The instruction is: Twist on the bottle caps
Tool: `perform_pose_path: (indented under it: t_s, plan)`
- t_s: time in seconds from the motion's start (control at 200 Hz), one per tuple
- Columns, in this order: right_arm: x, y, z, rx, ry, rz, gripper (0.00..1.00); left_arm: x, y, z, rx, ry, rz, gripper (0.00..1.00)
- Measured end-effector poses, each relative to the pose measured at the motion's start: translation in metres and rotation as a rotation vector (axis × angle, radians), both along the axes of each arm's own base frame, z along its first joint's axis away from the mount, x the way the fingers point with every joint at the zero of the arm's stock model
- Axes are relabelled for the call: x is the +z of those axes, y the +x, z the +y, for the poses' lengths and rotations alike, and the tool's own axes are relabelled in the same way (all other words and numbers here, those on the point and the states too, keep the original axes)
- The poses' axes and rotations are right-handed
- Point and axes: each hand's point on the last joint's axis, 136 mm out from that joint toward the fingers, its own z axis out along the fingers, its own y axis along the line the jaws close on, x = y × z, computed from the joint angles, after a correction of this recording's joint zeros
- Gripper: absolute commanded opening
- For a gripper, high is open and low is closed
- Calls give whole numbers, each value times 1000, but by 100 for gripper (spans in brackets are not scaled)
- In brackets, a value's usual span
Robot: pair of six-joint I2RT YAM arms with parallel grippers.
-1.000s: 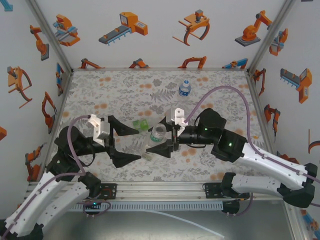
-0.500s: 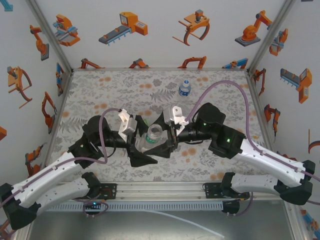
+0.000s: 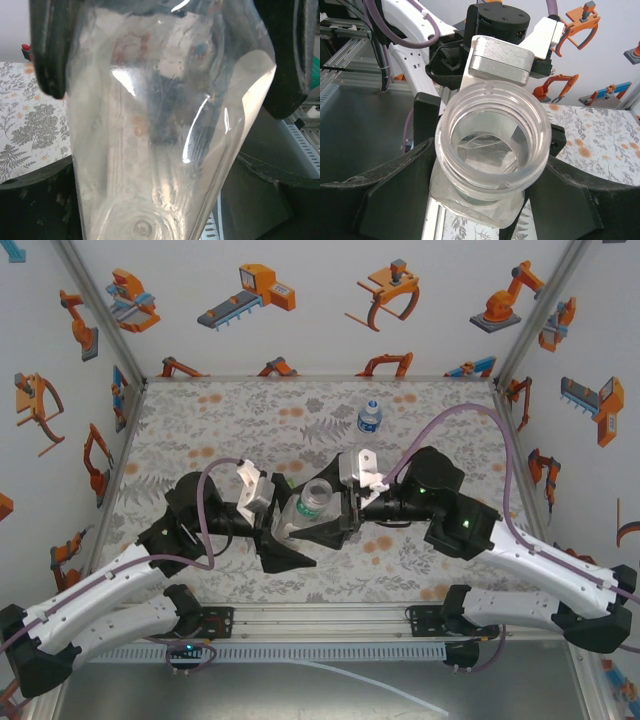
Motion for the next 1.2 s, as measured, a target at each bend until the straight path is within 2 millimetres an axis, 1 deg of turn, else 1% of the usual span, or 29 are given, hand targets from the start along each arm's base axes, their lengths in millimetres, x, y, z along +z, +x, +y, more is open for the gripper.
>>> perform_pose_path:
  t_s: [0.24, 0.345, 0.496, 0.541, 0.626, 0.701, 0.886, 1.021, 1.117, 1.197]
  plan:
    - [0, -1, 0, 4, 0, -2, 28, 0, 0, 0, 1, 0, -4, 64]
    - [0, -1, 0, 5, 0, -2, 32, 0, 0, 0, 1, -1, -7, 61]
    - [0, -1, 0, 3, 0, -1, 47, 0, 0, 1, 2, 0, -19, 58]
    - [0, 0, 0, -3, 0, 0, 57, 0, 0, 1, 6, 0, -21, 56]
    - [0, 3, 0, -23, -1, 1, 71, 0, 1, 3, 22, 2, -24, 52]
    - [0, 7, -1, -49, -1, 4, 76, 0, 2, 5, 42, 4, -31, 47]
    - [7, 11, -10, -98, 14, 0, 77, 1, 6, 11, 96, 5, -56, 44]
    - [18, 15, -21, -152, 42, -12, 76, -2, 12, 15, 149, 22, -62, 43]
    - [26, 25, -33, -236, 65, -17, 76, -7, 21, 19, 215, 50, -52, 42]
    - [30, 38, -45, -339, 79, -16, 71, -9, 31, 23, 285, 80, -42, 37]
